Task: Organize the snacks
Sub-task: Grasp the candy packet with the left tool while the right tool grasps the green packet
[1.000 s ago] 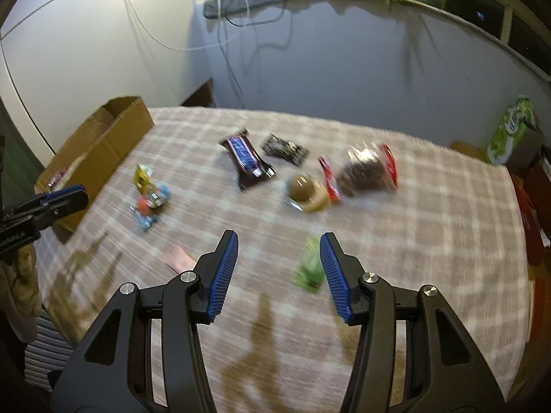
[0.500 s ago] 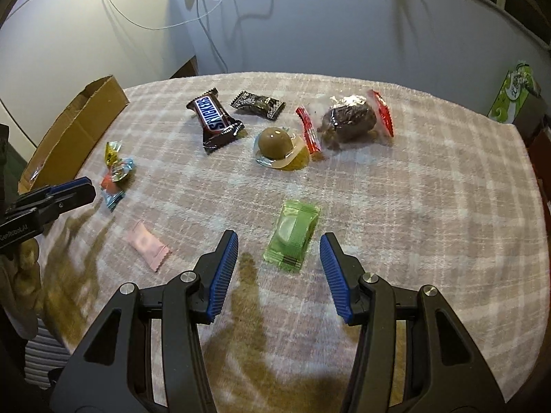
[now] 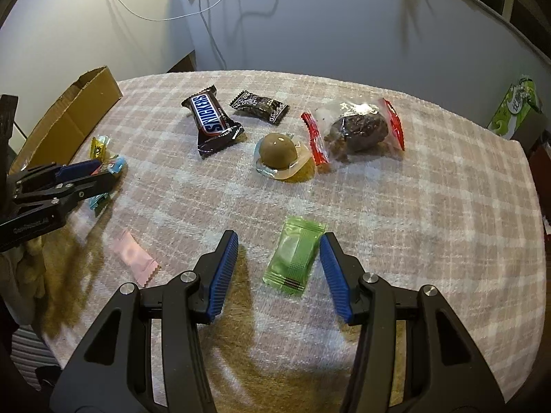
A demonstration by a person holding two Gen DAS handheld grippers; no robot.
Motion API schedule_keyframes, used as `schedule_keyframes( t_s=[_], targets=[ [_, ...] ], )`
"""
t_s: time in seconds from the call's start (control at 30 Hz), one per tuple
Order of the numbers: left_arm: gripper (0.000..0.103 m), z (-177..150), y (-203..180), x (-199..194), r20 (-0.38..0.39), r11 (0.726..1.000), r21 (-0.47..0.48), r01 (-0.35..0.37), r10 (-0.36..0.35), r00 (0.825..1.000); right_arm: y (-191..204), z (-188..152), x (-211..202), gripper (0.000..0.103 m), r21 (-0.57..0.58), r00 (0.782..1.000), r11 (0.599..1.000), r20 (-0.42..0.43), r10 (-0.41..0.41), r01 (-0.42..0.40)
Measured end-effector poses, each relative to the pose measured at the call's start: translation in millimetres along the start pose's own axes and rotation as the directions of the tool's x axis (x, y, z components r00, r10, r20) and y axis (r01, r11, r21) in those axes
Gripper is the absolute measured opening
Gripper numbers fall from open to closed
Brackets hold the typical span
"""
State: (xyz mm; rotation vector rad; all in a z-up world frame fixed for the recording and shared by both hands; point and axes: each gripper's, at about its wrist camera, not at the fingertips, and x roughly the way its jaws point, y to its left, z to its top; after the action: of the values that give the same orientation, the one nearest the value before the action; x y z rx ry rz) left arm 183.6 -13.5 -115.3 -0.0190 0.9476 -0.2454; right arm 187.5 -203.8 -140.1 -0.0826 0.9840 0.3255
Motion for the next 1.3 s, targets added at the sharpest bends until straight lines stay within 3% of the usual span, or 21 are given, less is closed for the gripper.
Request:
schedule_keyframes(
  t_s=[0.2,0.5,1.3],
  targets=[
    [0.041,3.5,-10.9,7.1,0.005,0.998,0.055,-0.037,0.036,0.999,0.0,0.2,-0.4,0.051,-0.009,1.0,1.0,0.003,-0.006,0.006],
    [0.036,2.7,-15.4,9.0,0.018,0.994,0.081,-0.072,0.071,0.997,-5.3,-2.8,-3.2,0.023,-0.02,0.999,0.999,0.009,-0.05,0.05],
    [0.035,1.0,-22.4,-32.6,0.101,0.999,0.03,-0.017,0.014,0.995,-3.9,-6.3,-35.5,0.022,0.019,0.997,0.999,0.071,-0.031,0.03]
  ],
)
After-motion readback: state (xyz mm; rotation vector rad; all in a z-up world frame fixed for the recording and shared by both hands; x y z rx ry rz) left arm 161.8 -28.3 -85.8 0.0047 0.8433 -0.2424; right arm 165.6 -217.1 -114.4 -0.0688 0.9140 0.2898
